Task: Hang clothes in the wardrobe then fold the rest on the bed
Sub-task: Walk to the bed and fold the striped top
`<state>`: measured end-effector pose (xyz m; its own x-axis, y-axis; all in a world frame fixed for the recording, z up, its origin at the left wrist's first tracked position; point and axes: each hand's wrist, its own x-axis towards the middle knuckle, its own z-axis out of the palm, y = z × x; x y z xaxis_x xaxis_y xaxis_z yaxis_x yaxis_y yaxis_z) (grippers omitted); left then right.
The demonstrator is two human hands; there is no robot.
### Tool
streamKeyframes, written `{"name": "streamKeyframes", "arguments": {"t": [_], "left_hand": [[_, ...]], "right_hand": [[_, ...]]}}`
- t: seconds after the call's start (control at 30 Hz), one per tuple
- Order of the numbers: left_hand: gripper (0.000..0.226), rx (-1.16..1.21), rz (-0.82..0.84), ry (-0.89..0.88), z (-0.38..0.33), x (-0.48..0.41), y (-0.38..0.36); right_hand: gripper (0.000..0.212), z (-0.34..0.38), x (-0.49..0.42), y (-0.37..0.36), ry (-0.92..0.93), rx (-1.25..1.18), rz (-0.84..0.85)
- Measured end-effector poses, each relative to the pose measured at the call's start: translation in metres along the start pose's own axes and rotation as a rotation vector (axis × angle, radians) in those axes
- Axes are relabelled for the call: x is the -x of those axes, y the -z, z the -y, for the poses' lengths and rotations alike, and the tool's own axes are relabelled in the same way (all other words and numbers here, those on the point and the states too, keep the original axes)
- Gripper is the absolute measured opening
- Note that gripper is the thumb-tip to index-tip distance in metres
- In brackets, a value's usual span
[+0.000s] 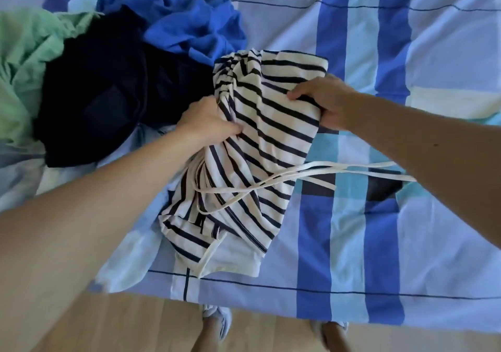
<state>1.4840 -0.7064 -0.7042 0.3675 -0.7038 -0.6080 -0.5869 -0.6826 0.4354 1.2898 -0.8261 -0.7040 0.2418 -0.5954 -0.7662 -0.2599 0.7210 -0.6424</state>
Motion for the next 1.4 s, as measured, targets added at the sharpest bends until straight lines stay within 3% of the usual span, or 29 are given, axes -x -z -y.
{"name": "streamKeyframes", "arguments": {"t": [0.07, 0.17, 0.3, 0.43, 0.5, 0.6, 0.67, 0.73, 0.8, 0.87, 0.93, 1.0, 1.03, 1.1, 1.17, 1.23, 1.3, 1.4], "left_hand": [[0.079, -0.131, -0.144, -0.112, -0.016, -0.014, 0.005], [0.085, -0.187, -0.202, -0.386, -0.057, -0.042, 0.008], [0.117, -0.553, -0.061, -0.695, -0.114, -0.081, 0.005], [0.141, -0.805, 0.169, -0.741, -0.146, -0.101, -0.006], [0.124, -0.828, 0.183, -0.722, -0.148, -0.099, -0.008], [0.053, -0.894, 0.076, -0.836, -0.15, -0.079, 0.011], [0.052, -1.032, -0.068, -0.937, -0.145, -0.052, 0.032], [0.047, -1.106, -0.163, -1.039, -0.134, -0.014, 0.051], [0.026, -1.139, -0.186, -1.123, -0.111, 0.03, 0.056], [0.016, -1.175, -0.039, -1.133, -0.075, 0.074, 0.043], [0.024, -1.161, 0.248, -1.021, -0.034, 0.105, 0.025], [0.029, -1.039, 0.496, -0.824, 0.0, 0.118, 0.008], [0.032, -0.959, 0.53, -0.723, 0.013, 0.118, -0.001], [0.035, -0.751, 0.355, -0.702, 0.03, 0.111, -0.019], [0.049, -0.564, 0.045, -0.687, 0.036, 0.104, -0.036], [0.071, -0.473, -0.152, -0.597, 0.035, 0.096, -0.046], [0.088, -0.45, -0.209, -0.574, 0.027, 0.088, -0.053], [0.103, -0.494, -0.106, -0.656, 0.0, 0.067, -0.056]], "right_hand": [[0.056, 0.014, 0.0, 0.016, 0.062, 0.037, -0.019], [0.05, 0.03, -0.007, 0.045, 0.142, 0.093, -0.101], [0.026, 0.031, -0.008, 0.063, 0.151, 0.281, -0.021], [0.045, 0.018, -0.014, 0.065, 0.162, 0.104, 0.037], [0.048, 0.017, -0.014, 0.068, 0.189, 0.072, 0.072], [0.058, 0.022, 0.002, 0.067, 0.262, 0.149, 0.047], [0.063, 0.027, 0.024, 0.062, 0.348, 0.242, 0.024], [0.042, 0.029, 0.053, 0.057, 0.439, 0.324, 0.041], [0.032, 0.016, 0.089, 0.05, 0.532, 0.379, 0.125], [0.028, -0.016, 0.119, 0.041, 0.591, 0.506, 0.241], [0.029, -0.064, 0.131, 0.036, 0.541, 0.831, 0.323], [0.051, -0.107, 0.136, 0.032, 0.335, 1.178, 0.487], [0.058, -0.122, 0.137, 0.031, 0.224, 1.236, 0.521], [0.06, -0.136, 0.135, 0.031, 0.189, 1.157, 0.392], [0.056, -0.138, 0.126, 0.035, 0.315, 0.989, 0.084], [0.064, -0.134, 0.112, 0.05, 0.413, 0.881, -0.205], [0.085, -0.131, 0.095, 0.078, 0.398, 0.947, -0.364], [0.103, -0.133, 0.074, 0.129, 0.245, 1.232, -0.406]]}}
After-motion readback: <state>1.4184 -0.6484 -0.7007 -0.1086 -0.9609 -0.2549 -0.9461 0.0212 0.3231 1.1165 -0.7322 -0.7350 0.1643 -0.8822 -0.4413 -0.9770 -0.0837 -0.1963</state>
